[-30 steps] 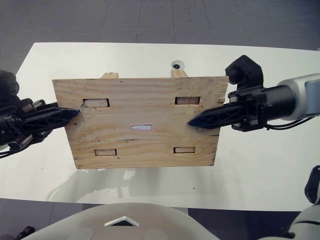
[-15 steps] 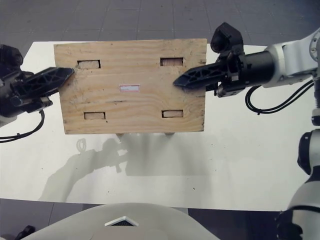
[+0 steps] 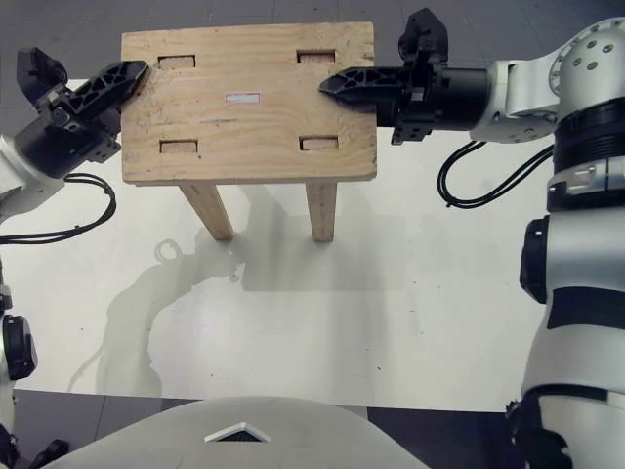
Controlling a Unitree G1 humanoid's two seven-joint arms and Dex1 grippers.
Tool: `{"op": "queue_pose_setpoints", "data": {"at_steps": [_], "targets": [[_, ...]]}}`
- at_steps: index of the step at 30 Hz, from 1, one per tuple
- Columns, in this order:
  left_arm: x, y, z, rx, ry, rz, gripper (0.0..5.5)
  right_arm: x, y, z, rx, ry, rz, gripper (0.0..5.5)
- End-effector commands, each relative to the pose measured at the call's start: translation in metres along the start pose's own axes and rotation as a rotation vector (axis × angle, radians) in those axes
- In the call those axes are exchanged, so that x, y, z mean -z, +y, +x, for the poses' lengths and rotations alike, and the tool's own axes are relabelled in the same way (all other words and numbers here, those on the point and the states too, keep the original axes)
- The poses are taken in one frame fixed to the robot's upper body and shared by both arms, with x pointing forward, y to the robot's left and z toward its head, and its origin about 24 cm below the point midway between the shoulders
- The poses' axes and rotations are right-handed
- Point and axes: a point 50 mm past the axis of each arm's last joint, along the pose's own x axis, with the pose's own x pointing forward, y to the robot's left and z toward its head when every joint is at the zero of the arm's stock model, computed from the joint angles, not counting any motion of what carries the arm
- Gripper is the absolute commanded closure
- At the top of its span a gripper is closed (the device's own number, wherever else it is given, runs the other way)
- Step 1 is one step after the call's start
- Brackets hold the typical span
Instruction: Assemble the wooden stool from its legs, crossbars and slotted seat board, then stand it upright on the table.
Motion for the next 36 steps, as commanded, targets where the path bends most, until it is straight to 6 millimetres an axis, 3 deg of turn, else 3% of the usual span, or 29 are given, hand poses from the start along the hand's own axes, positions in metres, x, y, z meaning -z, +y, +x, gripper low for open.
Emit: {"op": "queue_pose_setpoints", "data": {"at_steps": [1,2,4,9,18,22,28,32,36], "targets": [[0.016,0.013,0.028,-0.084,0.163,0.027,4.03,0.015,-0.074,-0.004,0.514,0.017,0.056,3.92],[0.016,0.014,0.029,-0.087,0.171,0.023,4.03,0.017,-0.074,-0.004,0.497,0.029,0.068,3.56],[0.018,0.016,0.031,-0.085,0.182,0.009,3.49,0.020,-0.075,-0.004,0.467,0.041,0.102,3.18],[0.016,0.018,0.033,-0.083,0.204,0.004,2.74,0.022,-0.079,-0.004,0.445,0.034,0.119,2.46],[0.008,0.026,0.023,-0.134,0.175,-0.012,2.74,0.014,-0.072,-0.008,0.368,-0.028,0.089,2.46],[0.010,0.027,0.023,-0.135,0.209,-0.032,2.21,0.013,-0.068,-0.001,0.273,-0.066,0.138,1.67],[0.013,0.027,0.022,-0.113,0.267,-0.115,1.49,0.021,-0.042,-0.002,-0.095,-0.042,0.259,0.63],[0.010,0.023,0.020,-0.096,0.267,-0.125,1.49,0.020,-0.037,-0.002,-0.121,-0.040,0.235,0.02],[0.003,0.015,0.020,-0.054,0.246,-0.145,1.49,0.010,-0.029,-0.003,-0.121,-0.069,0.171,0.02]]}}
